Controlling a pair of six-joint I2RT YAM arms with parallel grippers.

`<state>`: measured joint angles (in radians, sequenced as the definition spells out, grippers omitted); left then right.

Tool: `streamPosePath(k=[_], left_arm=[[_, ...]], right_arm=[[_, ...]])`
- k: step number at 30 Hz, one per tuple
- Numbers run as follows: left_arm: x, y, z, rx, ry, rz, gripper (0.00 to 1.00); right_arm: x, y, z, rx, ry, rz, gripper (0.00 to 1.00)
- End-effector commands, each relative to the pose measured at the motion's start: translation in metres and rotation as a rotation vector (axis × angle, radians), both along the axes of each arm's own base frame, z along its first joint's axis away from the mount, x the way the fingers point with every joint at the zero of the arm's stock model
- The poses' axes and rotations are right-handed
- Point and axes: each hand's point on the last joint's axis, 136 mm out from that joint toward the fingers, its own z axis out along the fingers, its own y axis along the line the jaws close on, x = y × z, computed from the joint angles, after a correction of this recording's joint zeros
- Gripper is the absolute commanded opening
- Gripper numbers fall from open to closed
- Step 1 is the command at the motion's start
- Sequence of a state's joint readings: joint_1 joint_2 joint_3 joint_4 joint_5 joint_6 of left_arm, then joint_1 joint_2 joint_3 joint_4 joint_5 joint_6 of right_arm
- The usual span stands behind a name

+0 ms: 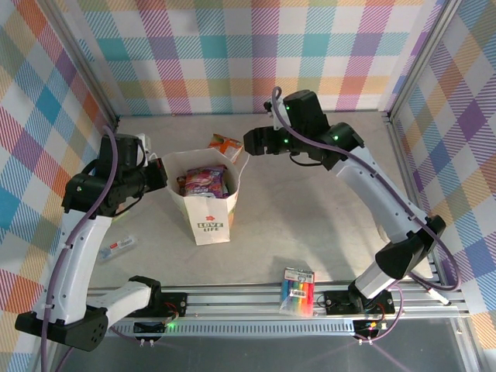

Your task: Place the snacks into the paper bag

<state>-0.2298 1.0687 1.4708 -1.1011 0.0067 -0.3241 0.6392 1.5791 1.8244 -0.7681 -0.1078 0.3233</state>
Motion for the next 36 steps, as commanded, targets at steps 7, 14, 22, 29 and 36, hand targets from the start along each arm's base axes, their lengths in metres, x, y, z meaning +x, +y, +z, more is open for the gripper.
streamPosePath(k=[7, 14, 22, 29, 36], left_arm=[[-0.006, 0.012, -0.005, 0.012, -0.019, 0.037, 0.02], [-0.011, 0.019, -0.017, 0.032, 0.009, 0.062, 0.19], [-0.011, 0.022, -0.019, 0.039, 0.008, 0.073, 0.38], [-0.008, 0.025, -0.026, 0.057, 0.024, 0.085, 0.41], [-0.001, 0.027, -0.032, 0.059, 0.013, 0.102, 0.43]], right_arm=[[0.039, -0.066, -0.016, 0.026, 0.049, -0.22, 0.79], [0.063, -0.053, -0.07, 0.06, 0.202, -0.183, 0.76], [0.096, -0.012, -0.133, 0.131, 0.375, -0.104, 0.78], [0.132, 0.023, -0.187, 0.193, 0.5, -0.057, 0.8], [0.162, 0.042, -0.225, 0.226, 0.57, -0.06, 0.84]])
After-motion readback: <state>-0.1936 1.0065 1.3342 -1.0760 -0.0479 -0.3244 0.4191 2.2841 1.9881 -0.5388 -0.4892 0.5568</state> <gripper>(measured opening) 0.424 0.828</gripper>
